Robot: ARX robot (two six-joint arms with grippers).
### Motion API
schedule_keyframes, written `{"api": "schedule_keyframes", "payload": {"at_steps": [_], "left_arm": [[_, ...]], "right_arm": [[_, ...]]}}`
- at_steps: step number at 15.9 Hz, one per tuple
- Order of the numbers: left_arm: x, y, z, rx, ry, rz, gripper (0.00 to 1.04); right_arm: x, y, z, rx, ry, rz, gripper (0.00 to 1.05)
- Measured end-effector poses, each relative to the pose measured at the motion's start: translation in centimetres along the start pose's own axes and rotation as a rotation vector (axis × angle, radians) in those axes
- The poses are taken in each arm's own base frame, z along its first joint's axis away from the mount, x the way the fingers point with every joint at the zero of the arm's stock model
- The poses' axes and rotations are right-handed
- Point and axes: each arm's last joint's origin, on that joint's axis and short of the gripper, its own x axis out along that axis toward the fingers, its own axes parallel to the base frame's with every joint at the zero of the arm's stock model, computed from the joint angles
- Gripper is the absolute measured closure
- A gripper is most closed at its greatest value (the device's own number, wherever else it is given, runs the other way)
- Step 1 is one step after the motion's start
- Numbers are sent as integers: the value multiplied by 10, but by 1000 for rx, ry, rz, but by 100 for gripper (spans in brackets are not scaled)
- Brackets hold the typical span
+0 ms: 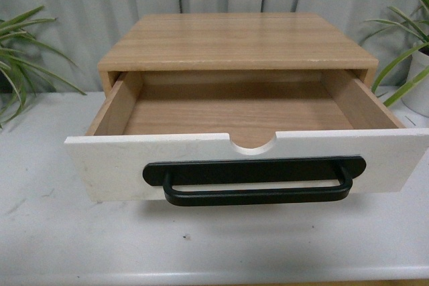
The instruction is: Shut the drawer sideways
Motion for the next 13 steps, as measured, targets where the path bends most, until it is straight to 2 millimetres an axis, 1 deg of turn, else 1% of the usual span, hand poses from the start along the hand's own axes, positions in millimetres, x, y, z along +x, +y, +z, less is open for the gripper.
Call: {"api": "schedule_keyframes", "payload": {"at_steps": [13], "left_arm": [[0,0,0,0,0,0,7]], "right_arm": [[0,0,0,0,0,0,6]]}}
